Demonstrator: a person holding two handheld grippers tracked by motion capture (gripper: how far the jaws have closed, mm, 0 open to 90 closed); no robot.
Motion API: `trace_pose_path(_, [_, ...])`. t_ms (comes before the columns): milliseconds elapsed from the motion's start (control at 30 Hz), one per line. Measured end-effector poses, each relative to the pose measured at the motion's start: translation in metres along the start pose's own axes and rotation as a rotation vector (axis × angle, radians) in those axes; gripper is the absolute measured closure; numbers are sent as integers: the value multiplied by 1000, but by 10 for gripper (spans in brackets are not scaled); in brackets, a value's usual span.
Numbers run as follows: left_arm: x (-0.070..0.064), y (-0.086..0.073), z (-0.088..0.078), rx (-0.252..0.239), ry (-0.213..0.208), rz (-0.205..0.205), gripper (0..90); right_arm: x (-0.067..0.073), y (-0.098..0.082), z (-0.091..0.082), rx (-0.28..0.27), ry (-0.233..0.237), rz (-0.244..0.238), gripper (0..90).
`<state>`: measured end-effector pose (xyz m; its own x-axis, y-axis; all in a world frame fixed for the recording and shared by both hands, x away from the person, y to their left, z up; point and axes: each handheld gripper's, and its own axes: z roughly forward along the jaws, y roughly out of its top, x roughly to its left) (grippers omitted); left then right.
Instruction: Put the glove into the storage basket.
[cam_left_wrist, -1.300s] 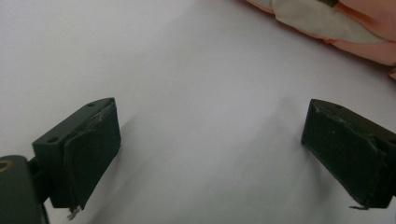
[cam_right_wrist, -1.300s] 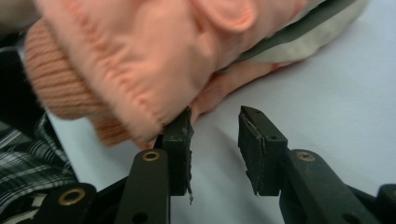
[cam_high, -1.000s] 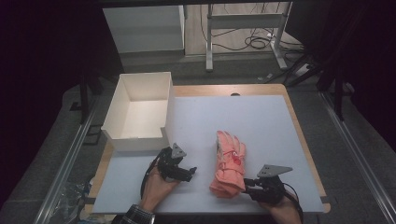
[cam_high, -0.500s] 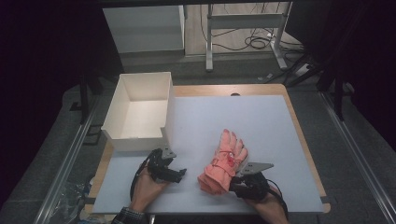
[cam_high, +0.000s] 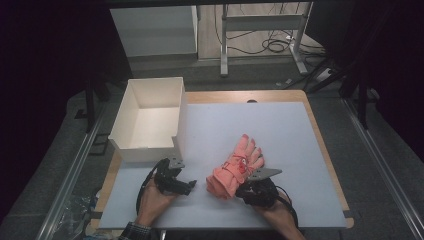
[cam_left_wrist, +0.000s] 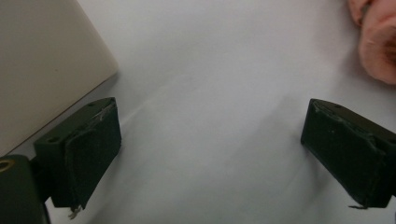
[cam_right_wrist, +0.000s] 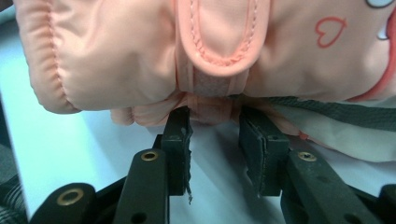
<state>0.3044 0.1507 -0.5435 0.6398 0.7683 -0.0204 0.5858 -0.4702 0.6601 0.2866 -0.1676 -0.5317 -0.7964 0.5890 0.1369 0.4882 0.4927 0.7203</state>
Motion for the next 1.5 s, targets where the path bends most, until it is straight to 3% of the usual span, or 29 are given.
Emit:
trace_pose_path(300, [4, 3, -4, -18, -24, -27, 47, -8, 12, 13, -10, -33, 2, 641])
trace_pose_path(467, [1, 10, -11, -40, -57, -24, 46, -10, 16, 16, -11, -35, -4, 638])
trace_pose_path(600, [-5, 18, -18, -41, -91, -1, 40, -12, 13, 11, -13, -29, -3, 601])
trace_pose_path(733, [-12, 27, -22, -40, -125, 19, 30, -20, 9, 0, -16, -59, -4, 562])
trace_pose_path(1133, [-26, 67, -37, -30, -190, 65, 14, -66, -9, -40, -51, -201, 46, 429])
trace_pose_path(1300, [-37, 84, -37, -24, -200, 85, 7, -83, -15, -50, -53, -257, 72, 352])
trace_pose_path(1500, [-56, 111, -27, -5, -202, 139, 0, -98, -22, -55, -42, -300, 100, 288])
